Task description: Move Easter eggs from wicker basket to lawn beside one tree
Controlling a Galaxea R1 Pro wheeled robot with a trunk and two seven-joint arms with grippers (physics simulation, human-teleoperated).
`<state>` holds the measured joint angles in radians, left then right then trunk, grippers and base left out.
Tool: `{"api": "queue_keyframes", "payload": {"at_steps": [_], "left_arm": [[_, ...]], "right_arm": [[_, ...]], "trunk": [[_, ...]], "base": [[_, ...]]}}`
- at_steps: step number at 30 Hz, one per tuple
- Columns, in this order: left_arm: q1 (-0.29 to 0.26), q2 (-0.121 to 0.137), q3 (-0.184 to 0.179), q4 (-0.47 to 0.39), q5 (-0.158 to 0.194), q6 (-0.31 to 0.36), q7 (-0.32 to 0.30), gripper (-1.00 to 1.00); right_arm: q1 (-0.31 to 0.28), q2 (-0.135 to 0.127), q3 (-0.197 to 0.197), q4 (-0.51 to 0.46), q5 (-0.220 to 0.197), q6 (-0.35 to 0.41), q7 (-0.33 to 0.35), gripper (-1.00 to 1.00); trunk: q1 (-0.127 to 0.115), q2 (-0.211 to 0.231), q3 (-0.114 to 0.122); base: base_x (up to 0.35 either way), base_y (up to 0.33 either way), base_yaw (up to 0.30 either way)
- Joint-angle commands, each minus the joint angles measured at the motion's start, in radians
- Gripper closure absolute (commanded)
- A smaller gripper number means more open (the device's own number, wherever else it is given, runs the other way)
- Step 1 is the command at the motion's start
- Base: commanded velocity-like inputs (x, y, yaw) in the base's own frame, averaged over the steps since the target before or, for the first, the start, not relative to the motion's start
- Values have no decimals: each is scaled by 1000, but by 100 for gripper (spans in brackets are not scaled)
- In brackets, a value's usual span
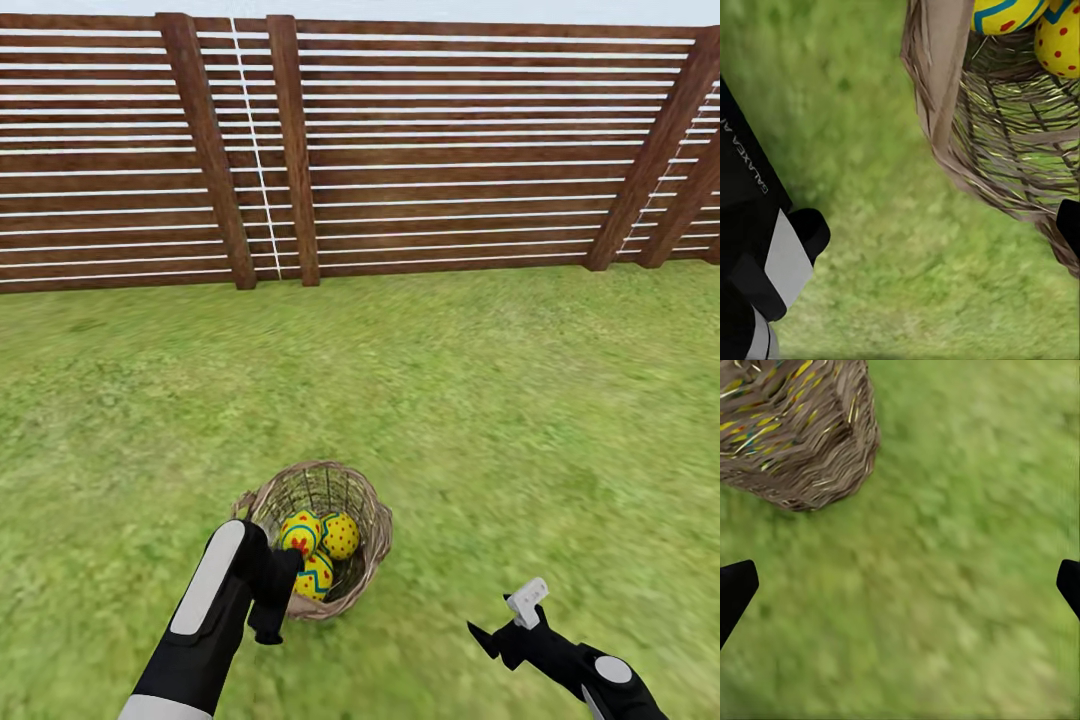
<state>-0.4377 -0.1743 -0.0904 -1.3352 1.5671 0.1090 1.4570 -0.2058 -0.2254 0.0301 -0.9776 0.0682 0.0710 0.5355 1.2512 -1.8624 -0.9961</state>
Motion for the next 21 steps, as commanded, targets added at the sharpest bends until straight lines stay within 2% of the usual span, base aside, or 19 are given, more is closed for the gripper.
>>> {"api": "queue_keyframes", "payload": {"at_steps": [1,21], "left_arm": [[-1,0,0,-1,1,9,5,-100],[-1,0,-5,-35,5,13,-24,-100]], "right_arm": [[0,0,0,-2,7,4,2,-100],[-1,0,1,1,8,-2,-1,-100]], "trunk": [[4,-8,-4],[81,-148,-67]], "base": [[0,0,0],[0,0,0]]}}
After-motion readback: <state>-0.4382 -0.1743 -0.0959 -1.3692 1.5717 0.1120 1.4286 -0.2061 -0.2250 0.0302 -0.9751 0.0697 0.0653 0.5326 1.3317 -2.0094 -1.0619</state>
